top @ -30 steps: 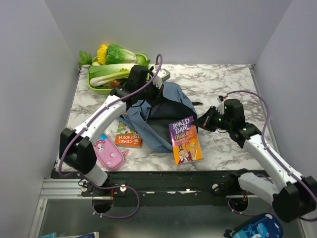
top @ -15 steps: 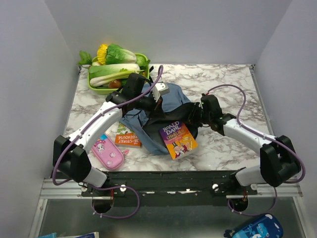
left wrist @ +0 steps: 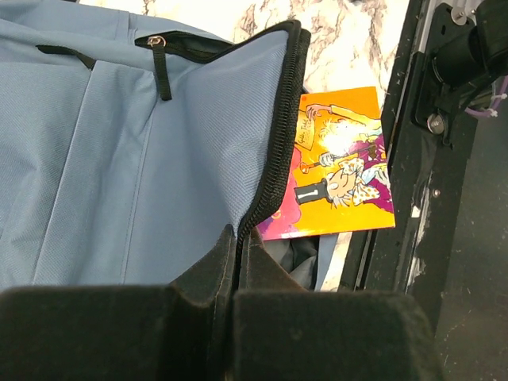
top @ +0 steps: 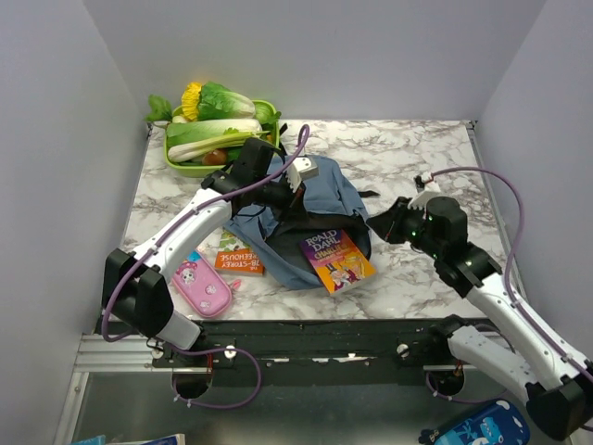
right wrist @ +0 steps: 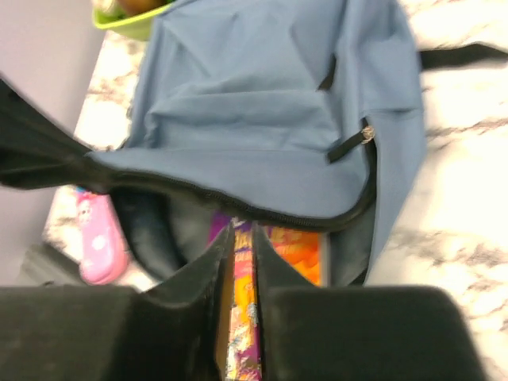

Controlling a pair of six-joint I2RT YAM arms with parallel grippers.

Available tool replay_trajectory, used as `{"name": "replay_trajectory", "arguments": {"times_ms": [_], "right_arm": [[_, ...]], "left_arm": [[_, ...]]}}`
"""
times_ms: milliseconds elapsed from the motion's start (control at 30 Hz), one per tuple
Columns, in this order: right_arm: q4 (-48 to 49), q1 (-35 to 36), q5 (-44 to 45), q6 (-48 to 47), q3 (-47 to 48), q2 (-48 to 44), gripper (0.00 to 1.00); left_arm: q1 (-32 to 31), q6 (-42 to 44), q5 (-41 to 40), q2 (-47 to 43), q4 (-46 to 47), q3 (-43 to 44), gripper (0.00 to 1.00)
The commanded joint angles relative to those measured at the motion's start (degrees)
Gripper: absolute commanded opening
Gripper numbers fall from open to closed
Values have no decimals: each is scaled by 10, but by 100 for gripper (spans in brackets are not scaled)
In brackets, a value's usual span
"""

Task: Pack the student bag
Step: Place the book in the student bag.

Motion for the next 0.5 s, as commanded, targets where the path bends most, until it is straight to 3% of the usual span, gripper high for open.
{"name": "replay_trajectory", "arguments": {"times_ms": [0, 33, 233, 467], "right_arm": [[-100, 11, -93, -61, -37, -69, 10], [-107, 14, -122, -73, -54, -83, 1], [-140, 30, -230, -93, -91, -144, 1], [-138, 107, -221, -79, -92, -75, 1]], "left_arm": [[-4, 6, -5, 6, 9, 12, 0], [-4, 6, -9, 7, 10, 14, 0], [-4, 3, -19, 20, 4, 38, 0], [-4, 4, -28, 32, -7, 62, 0]]}}
